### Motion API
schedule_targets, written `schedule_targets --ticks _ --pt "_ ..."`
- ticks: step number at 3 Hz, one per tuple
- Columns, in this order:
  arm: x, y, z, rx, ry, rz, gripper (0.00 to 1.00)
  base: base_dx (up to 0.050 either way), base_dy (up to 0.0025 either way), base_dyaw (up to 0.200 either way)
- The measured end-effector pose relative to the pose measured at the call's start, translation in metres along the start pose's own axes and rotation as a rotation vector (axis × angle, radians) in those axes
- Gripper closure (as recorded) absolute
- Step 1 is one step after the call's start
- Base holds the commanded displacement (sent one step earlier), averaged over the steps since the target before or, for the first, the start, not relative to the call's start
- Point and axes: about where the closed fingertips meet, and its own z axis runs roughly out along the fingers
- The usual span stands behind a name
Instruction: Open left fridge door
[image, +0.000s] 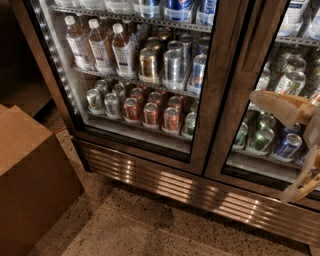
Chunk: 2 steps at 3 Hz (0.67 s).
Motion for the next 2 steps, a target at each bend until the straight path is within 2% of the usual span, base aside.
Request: schedule_targets --ticks 1,2 --pt "-0.0318 0.0052 -0.0033 0.029 0.027 -0.049 0.00 0.000 0.00000 0.000" --pt "-0.0318 0.0052 -0.0033 0.029 0.027 -0.049 0.00 0.000 0.00000 0.000"
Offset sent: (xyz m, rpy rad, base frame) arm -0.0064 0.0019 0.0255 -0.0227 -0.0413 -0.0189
